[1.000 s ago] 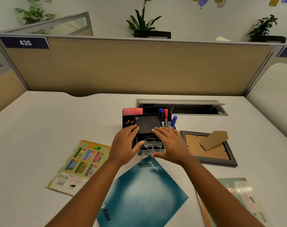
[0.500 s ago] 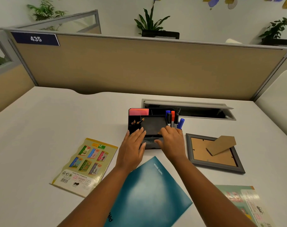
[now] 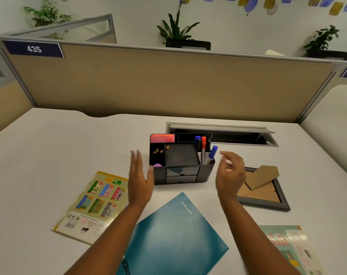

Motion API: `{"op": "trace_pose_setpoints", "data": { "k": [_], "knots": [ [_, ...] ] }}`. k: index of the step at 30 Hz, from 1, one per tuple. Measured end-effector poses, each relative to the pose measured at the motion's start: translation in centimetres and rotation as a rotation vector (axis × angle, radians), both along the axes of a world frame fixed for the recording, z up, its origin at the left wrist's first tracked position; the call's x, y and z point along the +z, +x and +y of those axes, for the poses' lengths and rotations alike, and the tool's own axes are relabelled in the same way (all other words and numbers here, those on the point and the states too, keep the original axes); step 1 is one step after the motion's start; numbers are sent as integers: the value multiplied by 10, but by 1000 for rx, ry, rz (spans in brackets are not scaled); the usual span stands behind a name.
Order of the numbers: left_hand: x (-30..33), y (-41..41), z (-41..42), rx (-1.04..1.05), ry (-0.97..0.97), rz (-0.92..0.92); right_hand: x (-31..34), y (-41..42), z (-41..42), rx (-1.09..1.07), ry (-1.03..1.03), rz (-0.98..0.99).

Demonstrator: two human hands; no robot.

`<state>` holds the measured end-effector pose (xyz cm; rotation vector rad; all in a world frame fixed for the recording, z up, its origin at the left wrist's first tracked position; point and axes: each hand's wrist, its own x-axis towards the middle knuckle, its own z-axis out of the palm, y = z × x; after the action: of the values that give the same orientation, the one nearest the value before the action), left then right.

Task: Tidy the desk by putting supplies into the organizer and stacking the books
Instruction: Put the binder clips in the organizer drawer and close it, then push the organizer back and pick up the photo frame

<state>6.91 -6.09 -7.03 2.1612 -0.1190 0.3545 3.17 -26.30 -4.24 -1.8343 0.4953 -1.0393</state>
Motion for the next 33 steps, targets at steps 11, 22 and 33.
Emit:
{"op": "trace_pose_setpoints", "data": {
  "k": [11,22,33],
  "knots": [
    [25,26,-19,-34,-646,836,2,14,-4,436,920,472],
    [17,64,21,121,-603,716,-4,43,37,511,778,479],
    [17,112,76,275,-675,636,-16,104,90,726,713,487]
  ]
}}
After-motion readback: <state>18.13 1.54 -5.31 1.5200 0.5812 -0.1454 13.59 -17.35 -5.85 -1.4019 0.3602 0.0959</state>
